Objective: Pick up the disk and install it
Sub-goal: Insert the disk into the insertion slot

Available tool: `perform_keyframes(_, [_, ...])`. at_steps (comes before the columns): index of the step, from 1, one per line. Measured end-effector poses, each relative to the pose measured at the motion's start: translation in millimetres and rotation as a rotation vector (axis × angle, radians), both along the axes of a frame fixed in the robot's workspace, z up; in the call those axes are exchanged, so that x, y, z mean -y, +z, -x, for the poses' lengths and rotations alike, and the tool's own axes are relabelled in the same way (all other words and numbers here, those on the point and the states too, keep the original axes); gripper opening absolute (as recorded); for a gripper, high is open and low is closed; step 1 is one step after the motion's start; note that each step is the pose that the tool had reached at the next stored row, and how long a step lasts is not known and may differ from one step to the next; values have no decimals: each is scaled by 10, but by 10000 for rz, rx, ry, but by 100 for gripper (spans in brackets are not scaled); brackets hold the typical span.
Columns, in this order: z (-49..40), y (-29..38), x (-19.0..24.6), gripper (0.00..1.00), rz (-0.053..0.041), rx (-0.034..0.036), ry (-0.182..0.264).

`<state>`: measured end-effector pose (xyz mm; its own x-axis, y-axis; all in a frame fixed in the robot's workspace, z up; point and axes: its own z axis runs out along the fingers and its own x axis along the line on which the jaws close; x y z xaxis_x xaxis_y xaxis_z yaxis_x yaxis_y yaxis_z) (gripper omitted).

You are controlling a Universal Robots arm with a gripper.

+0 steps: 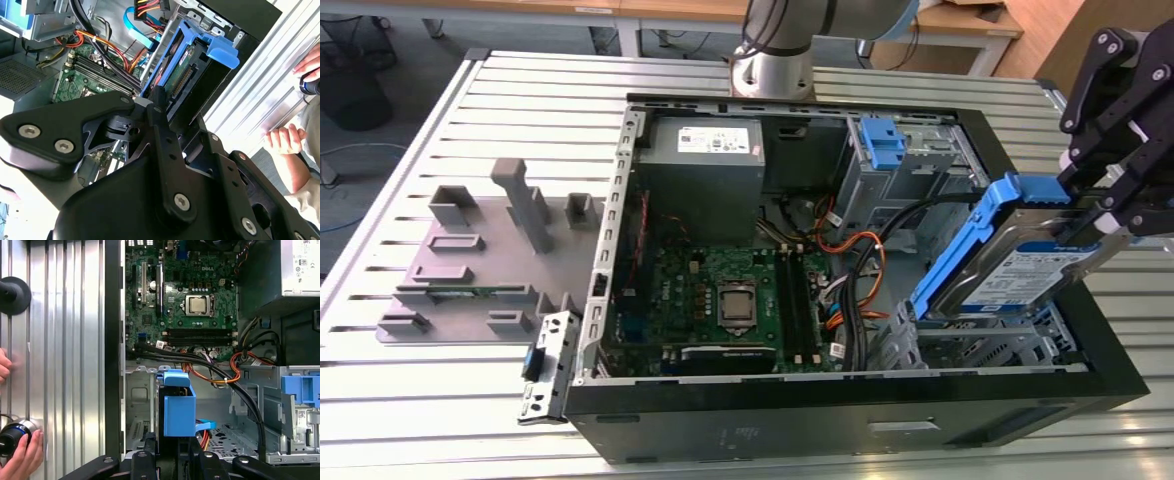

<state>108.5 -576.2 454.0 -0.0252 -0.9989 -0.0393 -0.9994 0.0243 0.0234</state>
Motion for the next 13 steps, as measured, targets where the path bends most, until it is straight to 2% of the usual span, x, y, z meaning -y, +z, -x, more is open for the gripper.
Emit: perform_keyframes(13, [0,-49,-4,35,0,0,0])
